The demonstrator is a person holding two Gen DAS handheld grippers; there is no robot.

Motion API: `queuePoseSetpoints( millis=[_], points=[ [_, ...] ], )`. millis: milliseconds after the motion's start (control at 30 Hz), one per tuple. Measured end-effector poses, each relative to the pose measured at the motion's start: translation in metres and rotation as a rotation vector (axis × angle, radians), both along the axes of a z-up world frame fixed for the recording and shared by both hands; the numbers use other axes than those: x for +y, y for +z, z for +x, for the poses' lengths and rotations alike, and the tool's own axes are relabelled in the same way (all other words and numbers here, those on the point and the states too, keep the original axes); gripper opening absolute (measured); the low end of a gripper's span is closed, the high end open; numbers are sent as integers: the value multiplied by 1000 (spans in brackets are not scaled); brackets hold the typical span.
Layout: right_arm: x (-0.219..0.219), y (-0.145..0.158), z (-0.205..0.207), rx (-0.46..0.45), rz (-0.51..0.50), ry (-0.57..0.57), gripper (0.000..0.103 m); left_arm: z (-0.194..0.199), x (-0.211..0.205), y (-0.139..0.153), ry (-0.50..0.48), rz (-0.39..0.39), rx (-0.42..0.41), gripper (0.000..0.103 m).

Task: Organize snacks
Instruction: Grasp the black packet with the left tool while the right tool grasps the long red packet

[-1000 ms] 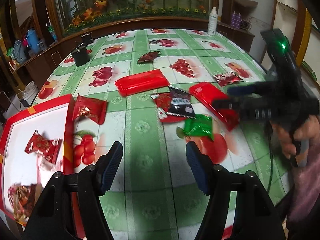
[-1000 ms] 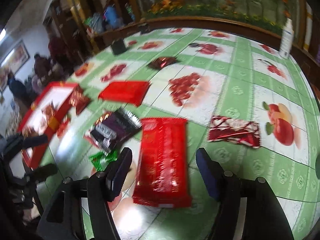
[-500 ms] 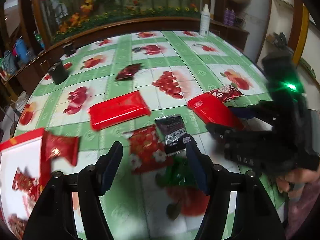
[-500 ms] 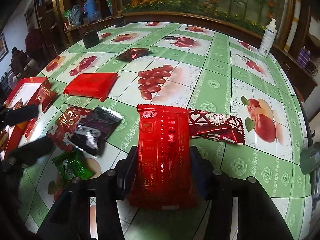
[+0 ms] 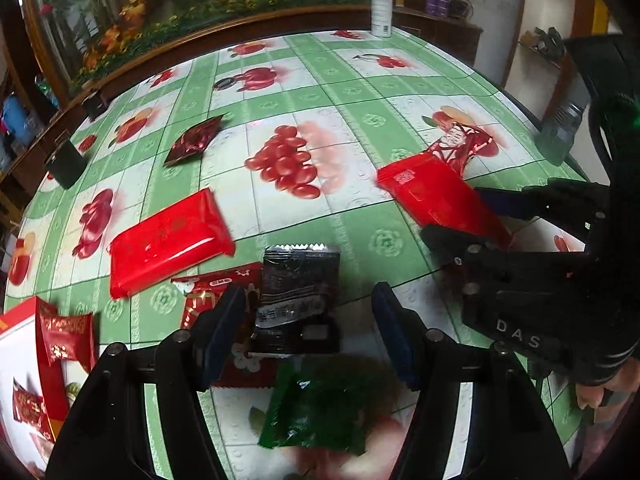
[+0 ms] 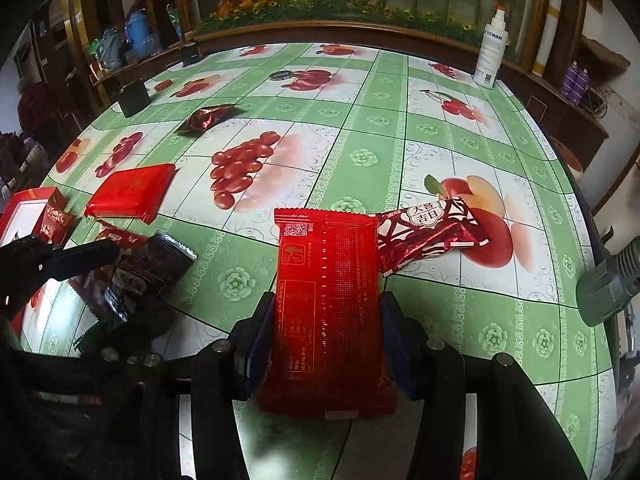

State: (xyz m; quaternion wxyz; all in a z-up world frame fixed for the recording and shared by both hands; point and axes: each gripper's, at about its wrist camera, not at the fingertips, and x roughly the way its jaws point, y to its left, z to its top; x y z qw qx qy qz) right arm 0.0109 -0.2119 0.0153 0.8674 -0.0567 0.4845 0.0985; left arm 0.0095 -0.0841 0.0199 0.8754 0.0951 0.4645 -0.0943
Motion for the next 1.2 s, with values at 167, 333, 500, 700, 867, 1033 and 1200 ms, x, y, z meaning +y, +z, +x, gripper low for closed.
queuePoseSetpoints(
  millis=[167, 333, 500, 700, 867, 1033, 1200],
  points=[
    [-8, 1, 3, 11, 10, -29, 53, -1, -4, -2, -49, -7, -2, 64],
    [-8, 1, 2, 12, 8, -32, 53, -3, -4, -7, -98, 8, 14, 64],
    [-8, 0, 2, 12, 8, -34, 54, 5, 2, -8, -93, -6, 21, 64],
    [-8, 0, 2, 12, 7, -34, 54, 5, 7, -8, -140, -55, 27, 39],
    [-8, 1, 2, 9, 2, -31, 53, -2, 2, -7, -179, -33, 10, 34],
    [-8, 1, 1, 7, 6, -31, 52, -10, -2, -4, -181, -11, -14, 33],
    [-17, 3, 4, 21, 82, -49, 51, -16, 7, 10, -168, -54, -41, 33]
  ],
)
